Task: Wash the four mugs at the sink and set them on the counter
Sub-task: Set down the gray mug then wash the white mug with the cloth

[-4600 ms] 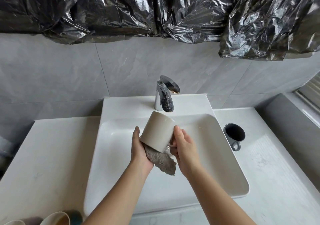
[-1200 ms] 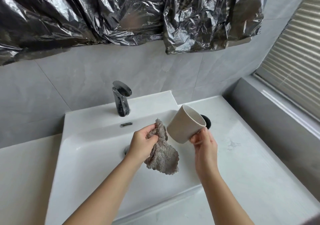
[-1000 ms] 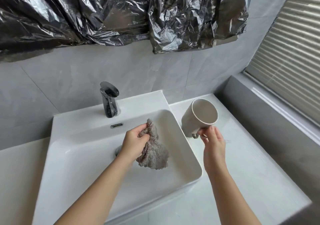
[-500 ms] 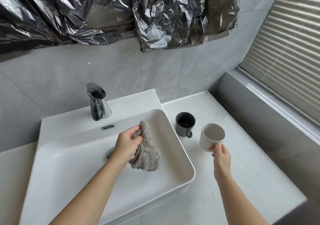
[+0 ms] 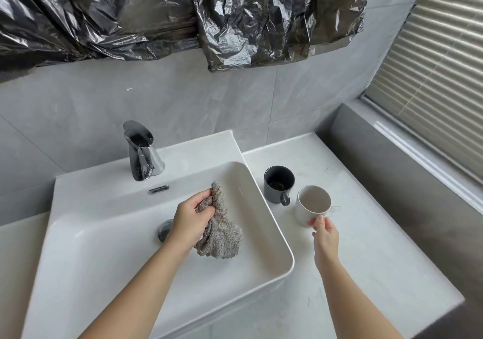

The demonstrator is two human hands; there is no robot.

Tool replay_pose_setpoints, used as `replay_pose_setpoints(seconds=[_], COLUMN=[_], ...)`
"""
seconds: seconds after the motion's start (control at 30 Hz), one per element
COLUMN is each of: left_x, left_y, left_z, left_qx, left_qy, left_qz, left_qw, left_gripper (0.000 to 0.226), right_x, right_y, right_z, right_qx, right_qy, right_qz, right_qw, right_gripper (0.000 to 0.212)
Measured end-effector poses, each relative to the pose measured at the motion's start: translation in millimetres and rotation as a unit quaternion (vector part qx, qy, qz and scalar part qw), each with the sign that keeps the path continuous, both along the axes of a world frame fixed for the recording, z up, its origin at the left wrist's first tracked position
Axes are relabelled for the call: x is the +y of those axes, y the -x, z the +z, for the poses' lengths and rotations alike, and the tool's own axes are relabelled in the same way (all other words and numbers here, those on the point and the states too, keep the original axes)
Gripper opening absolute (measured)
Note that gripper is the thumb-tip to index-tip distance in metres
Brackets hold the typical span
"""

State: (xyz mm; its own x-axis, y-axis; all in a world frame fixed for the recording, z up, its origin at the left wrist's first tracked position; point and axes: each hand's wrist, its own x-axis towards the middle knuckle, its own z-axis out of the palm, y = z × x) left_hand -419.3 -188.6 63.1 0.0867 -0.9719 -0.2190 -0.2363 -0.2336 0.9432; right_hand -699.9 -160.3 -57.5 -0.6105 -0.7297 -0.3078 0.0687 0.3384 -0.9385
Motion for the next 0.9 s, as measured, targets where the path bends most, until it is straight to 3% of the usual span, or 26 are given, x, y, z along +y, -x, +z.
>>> replay_pose_setpoints(seconds=[0.33,0.47,0.53,0.6,0.73,0.9], left_x=[2.9,8.5,12.4,16.6,26.9,51.9], left_y=[5.5,2.9,-2.3,-11.6,-50.5,-121.8], left_z=[1.9,2.4,2.9,6.4,20.4,35.5], left_qx=[0.003,-0.01,-0.015,-0.025,-0.038,-0.071], left_qy=[-0.002,0.004,0.013,0.026,0.042,0.055], left_qz=[-0.01,-0.016,-0.021,-0.01,0.046,0.101], left_qw=[1.0,1.0,1.0,0.999,0.997,0.991], left_gripper=[0.049,0.046,0.045,0.046,0.041,0.033], right_x=[0.9,-1.1,-0.5,2.5,12.0,20.8], right_y=[4.7,1.3,-7.2,-25.9,-90.5,-190.2], right_z=[-7.3,-1.6,19.3,48.2,85.3,83.2], right_qx=[0.03,0.03,0.074,0.137,0.268,0.391], right_qy=[-0.009,-0.089,-0.162,-0.173,-0.053,0.047], right_qz=[0.016,-0.034,-0.07,-0.065,0.081,0.327], right_qw=[0.999,0.995,0.982,0.973,0.959,0.859], right_gripper=[0.033,0.031,0.037,0.045,0.044,0.035])
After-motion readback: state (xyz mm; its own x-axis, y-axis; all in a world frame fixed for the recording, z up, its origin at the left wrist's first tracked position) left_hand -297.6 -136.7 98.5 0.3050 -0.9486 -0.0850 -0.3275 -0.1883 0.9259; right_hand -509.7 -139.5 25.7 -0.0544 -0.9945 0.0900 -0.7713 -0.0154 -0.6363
